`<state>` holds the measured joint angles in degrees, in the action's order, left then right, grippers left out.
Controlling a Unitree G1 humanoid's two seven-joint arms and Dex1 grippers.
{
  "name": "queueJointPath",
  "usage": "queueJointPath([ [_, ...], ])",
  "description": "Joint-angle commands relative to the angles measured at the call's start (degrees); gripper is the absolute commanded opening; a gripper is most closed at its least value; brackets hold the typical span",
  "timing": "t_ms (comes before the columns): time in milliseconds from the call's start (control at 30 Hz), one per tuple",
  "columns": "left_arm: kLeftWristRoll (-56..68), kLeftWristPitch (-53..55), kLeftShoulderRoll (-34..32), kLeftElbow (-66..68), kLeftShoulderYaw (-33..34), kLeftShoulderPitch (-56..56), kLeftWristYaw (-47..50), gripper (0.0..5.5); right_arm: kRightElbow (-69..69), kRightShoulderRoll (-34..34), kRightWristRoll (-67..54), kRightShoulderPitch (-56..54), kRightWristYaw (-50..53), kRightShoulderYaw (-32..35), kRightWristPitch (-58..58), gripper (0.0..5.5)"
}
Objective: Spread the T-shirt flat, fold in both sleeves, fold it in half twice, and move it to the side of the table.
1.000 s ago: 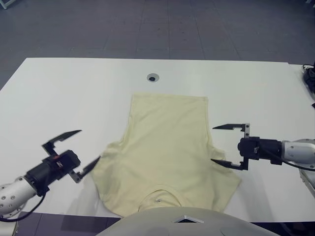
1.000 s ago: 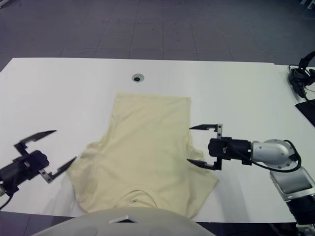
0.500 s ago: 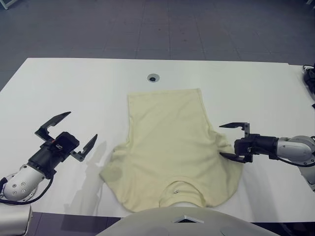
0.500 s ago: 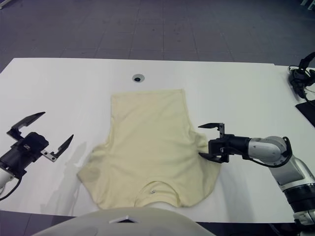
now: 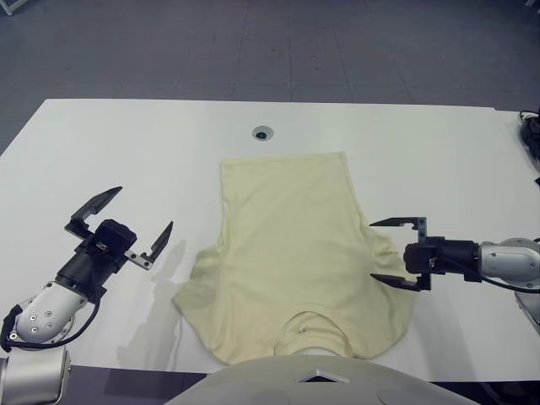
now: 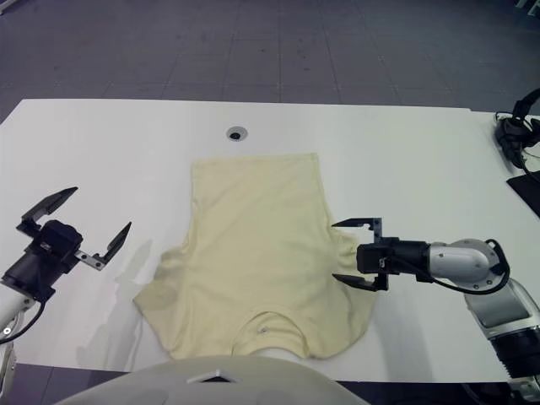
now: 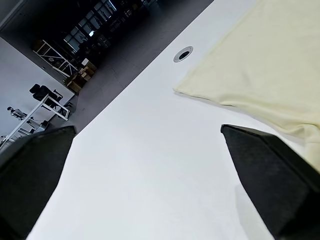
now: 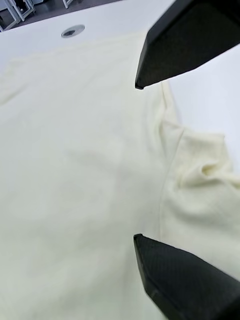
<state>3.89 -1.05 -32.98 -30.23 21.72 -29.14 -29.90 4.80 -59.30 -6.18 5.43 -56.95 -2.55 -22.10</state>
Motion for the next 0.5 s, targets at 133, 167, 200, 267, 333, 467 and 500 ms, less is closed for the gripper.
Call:
queueJointPath([
  [133, 1.23, 1.32, 1.66, -1.29, -0.39, -1.32, 0.19, 5.37, -3.78, 5.96, 2.51, -13.13, 3.58, -0.67, 1.28, 5.40],
  [167, 1.07, 1.30, 1.58, -1.09, -0.73, -0.92, 0.26, 5.37, -6.36, 8.20, 4.44, -16.19, 4.39, -2.40, 0.71, 5.40],
  [200, 1.03, 1.27, 1.44, -0.93, -1.04, -0.53, 0.21, 5.37, -9.23, 10.51, 6.40, -19.16, 5.60, -3.88, 0.24, 5.40],
  [267, 0.98, 1.38, 1.16, -0.78, -1.53, 0.43, 0.23, 5.37, -18.14, 16.30, 11.89, -26.79, 9.59, -7.33, -1.97, 5.40],
  [333, 0.94, 1.42, 1.00, -0.68, -2.04, 1.23, 0.23, 5.37, -26.93, 21.12, 15.97, -32.91, 13.18, -9.92, -4.05, 5.40],
  [467, 0.14, 0.79, 0.58, 0.00, -3.11, 2.11, 0.07, 5.37, -47.67, 29.42, 25.61, -45.60, 23.37, -15.32, -7.99, 5.40],
  [500, 0.07, 0.71, 0.58, 0.13, -3.19, 2.28, 0.05, 5.37, -52.83, 30.79, 28.61, -48.62, 26.48, -17.10, -8.73, 5.40],
])
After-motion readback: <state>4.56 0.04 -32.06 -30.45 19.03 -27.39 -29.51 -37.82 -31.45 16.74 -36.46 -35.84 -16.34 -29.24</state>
